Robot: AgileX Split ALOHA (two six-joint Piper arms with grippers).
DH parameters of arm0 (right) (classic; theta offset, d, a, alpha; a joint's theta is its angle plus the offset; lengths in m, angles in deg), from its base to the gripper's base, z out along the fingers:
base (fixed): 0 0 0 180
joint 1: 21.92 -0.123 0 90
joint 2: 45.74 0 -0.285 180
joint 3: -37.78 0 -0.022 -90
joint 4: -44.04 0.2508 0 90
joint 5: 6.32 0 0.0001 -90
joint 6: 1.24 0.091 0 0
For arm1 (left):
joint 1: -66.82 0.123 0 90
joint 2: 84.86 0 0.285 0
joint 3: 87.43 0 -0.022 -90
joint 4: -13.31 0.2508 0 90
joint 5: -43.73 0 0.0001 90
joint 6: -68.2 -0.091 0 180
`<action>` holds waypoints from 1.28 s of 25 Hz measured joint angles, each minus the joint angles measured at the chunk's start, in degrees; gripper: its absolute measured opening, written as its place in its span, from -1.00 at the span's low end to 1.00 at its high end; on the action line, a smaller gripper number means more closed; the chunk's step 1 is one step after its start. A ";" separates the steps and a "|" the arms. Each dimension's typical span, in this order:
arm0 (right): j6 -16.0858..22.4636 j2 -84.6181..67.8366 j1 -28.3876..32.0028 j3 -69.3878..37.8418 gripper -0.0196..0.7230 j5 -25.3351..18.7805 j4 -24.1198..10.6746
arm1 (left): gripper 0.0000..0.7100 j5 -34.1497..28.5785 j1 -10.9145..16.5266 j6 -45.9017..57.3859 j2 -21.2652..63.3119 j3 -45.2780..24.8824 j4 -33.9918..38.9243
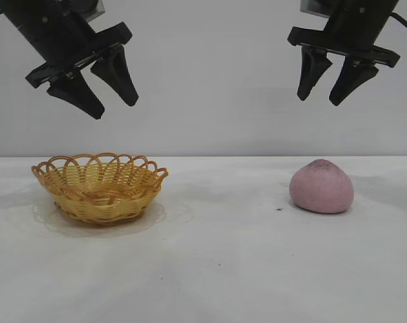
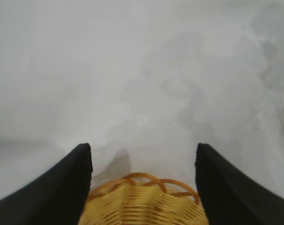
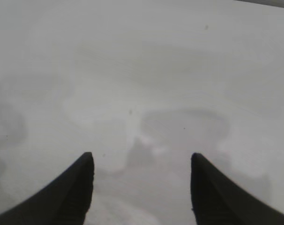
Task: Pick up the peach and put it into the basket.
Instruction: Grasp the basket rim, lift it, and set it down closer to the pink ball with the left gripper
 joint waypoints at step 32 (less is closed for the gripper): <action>0.00 0.00 0.00 0.00 0.20 -0.55 0.00 | 0.31 -28.25 0.00 10.03 0.00 18.65 34.85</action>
